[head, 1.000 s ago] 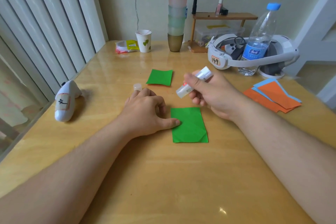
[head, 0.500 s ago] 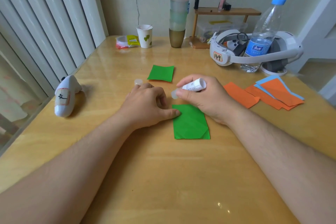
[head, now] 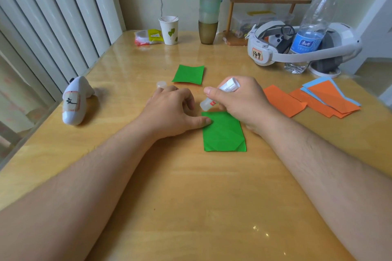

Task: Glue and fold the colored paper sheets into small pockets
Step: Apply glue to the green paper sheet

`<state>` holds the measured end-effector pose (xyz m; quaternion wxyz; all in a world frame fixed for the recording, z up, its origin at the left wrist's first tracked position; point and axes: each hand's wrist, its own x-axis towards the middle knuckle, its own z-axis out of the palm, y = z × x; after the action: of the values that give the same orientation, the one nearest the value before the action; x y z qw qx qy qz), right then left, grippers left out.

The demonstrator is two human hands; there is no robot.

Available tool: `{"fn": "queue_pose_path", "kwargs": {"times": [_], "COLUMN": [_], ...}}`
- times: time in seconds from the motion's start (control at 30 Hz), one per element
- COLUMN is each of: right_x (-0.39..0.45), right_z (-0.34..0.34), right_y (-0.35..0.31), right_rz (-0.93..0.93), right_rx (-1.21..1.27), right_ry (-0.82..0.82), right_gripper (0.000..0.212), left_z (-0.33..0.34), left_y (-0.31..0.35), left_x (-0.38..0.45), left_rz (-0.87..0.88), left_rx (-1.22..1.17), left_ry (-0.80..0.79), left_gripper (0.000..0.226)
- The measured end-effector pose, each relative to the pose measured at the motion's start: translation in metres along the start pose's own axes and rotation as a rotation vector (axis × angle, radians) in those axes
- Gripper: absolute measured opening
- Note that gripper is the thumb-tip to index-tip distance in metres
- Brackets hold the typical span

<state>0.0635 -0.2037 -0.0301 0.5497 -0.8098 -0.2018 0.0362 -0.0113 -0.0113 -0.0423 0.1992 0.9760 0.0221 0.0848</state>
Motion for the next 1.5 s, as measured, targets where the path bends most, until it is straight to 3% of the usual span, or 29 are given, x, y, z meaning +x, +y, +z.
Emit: {"fn": "queue_pose_path", "kwargs": {"times": [0.27,0.5,0.63,0.93,1.17,1.5], "right_x": [-0.004,-0.009,-0.009,-0.008,-0.010,-0.009], "right_z": [0.002,-0.003,-0.010,-0.031,-0.036,-0.039], "right_y": [-0.005,-0.005,-0.002,0.006,0.000,-0.001], "right_rz": [0.035,0.000,0.002,-0.002,-0.016,-0.017], "right_rx": [-0.048,-0.127,-0.154,-0.267,-0.366,-0.370], "right_ry": [-0.040,-0.028,-0.019,0.062,0.110,0.181], "right_gripper": [0.047,0.056,0.071,0.073,0.031,0.023], "left_z": [-0.002,-0.004,-0.005,-0.008,-0.008,-0.008], "left_y": [0.000,0.004,0.004,0.007,0.007,0.006], "left_x": [-0.002,-0.004,-0.004,-0.006,-0.007,-0.007], "left_rz": [0.001,-0.006,-0.007,-0.019,-0.025,-0.028], "left_rx": [0.005,0.010,0.020,0.017,0.014,0.018], "left_ry": [-0.030,-0.039,-0.040,-0.063,-0.067,-0.063], "left_gripper": [0.073,0.065,0.065,0.062,0.063,0.062]}}
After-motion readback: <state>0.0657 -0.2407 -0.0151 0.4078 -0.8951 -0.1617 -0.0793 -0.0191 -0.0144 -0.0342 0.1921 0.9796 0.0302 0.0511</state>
